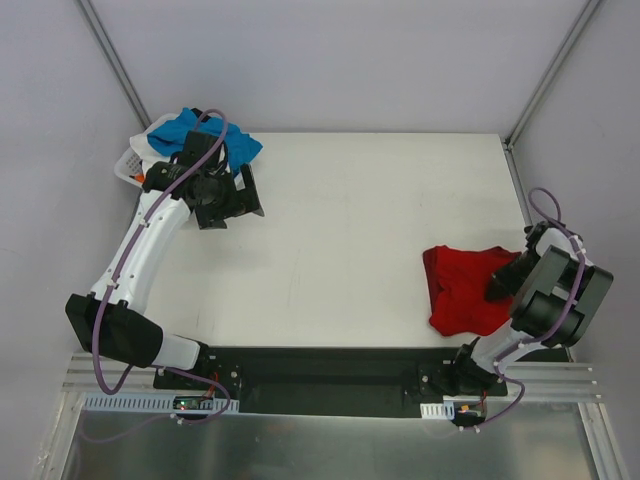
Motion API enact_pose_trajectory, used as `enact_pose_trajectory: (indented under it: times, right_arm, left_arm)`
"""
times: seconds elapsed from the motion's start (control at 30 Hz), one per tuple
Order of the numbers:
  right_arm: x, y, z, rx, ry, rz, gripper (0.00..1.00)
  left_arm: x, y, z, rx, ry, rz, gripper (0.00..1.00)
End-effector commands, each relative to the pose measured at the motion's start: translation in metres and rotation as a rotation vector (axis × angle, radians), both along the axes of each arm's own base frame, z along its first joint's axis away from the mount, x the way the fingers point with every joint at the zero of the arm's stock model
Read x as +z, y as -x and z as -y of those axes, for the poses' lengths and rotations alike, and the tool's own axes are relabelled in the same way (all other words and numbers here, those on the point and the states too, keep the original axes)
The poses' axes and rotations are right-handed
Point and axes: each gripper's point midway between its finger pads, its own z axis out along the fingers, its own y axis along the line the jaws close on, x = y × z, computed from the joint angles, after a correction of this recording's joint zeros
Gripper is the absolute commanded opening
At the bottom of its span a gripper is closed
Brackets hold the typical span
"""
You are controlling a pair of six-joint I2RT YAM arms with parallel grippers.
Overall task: Fold and stack the t-shirts
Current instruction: Grab the tshirt from the pile
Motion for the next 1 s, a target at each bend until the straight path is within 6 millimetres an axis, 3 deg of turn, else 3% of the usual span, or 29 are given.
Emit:
enact_pose_trajectory:
  times: [0.0, 0.97]
  right_arm:
    - [-0.002, -0.003, 0.032, -0.074, 0.092, 0.049, 0.01]
    - [0.009, 0.014, 0.065, -0.233, 0.136, 0.070, 0.01]
  left_arm:
    - [0.014, 0.001, 0.008, -0.035, 0.019, 0.028, 0.99]
    - [0.011, 0.005, 0.011, -0.049, 0.015, 0.018, 0.99]
